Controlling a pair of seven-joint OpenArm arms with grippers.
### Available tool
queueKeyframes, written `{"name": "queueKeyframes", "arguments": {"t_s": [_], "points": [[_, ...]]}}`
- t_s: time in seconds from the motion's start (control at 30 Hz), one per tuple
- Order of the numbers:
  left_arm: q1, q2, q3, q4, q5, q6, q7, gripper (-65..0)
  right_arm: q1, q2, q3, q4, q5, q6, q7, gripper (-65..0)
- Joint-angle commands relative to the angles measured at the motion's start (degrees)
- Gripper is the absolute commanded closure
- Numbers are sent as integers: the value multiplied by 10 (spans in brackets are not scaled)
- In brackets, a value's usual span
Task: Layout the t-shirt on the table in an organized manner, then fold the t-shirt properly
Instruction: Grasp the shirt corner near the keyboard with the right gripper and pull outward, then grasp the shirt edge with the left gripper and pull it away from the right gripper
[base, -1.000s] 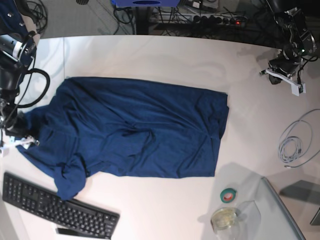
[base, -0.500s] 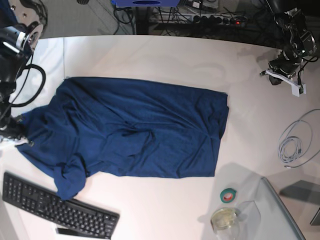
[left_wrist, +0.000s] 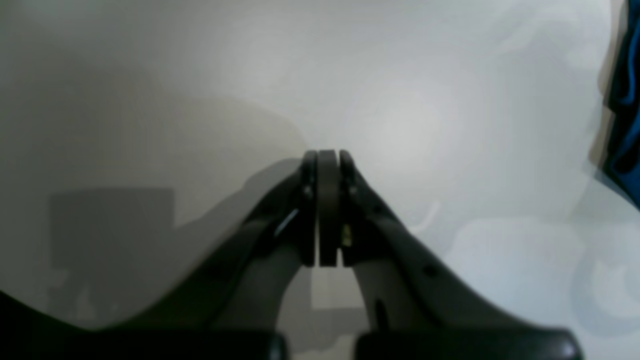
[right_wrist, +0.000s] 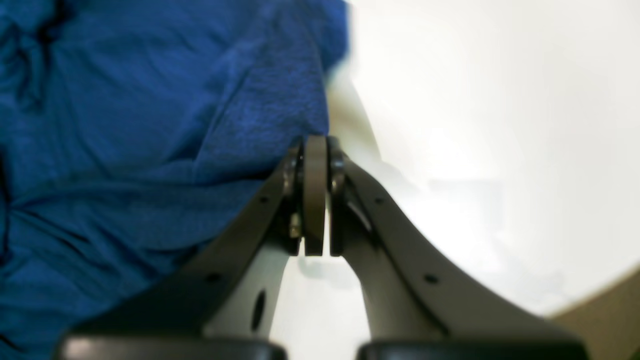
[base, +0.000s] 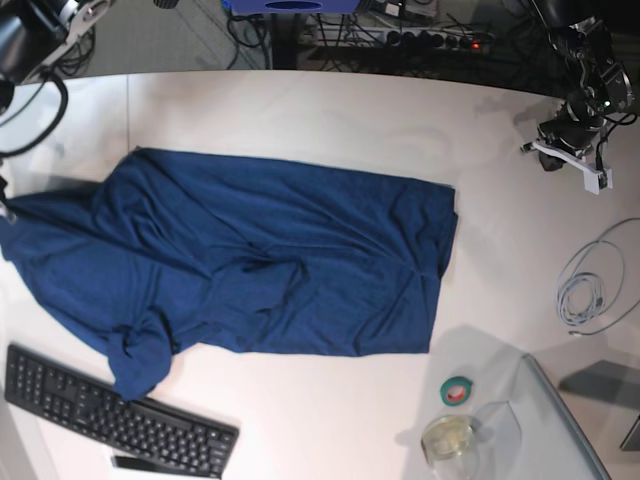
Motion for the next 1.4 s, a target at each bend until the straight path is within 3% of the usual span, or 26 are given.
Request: {"name": "queueKeyframes", "arguments": {"t_s": [0.0,0.13,0.2,0.4,0.57,0.63,0.87,0.97,1.2,1.37], "points": [[-2,-10,-3,10,-6,-3,-10,0,-13,3,12,19,20,1,-2,0],[-2,-8,-2,13,-6,-3,-10,0,-82,-1,24,33,80,1,-5,0],[-2,-7,0,13,-6,-7,-9,0,-93,-2,27,19,80,1,-4,0],[-1,-4,31,13,-6,-121,-8,0,-97,2,29,-63,80,1,35,0],[1,6,27,14,-6,-157,-8,-20,-98,2,23,-74,80,1,37,-3],[4,9,31,24,-6,-157,-8,-91,-105,2,21,-63,80,1,37,-18],[24,59,31,70,-20,-157,-7,-344,-146,-3,-49,49,81,1,41,-210],[25,63,32,63,-58,-157,-7,-436,-149,-9,-49,59,81,1,41,-219],[4,63,94,18,-73,-157,-9,-448,-148,-10,-49,58,81,1,41,-219],[-20,78,94,-28,-73,-157,-9,-429,-147,-10,-49,58,81,1,41,-219]]}}
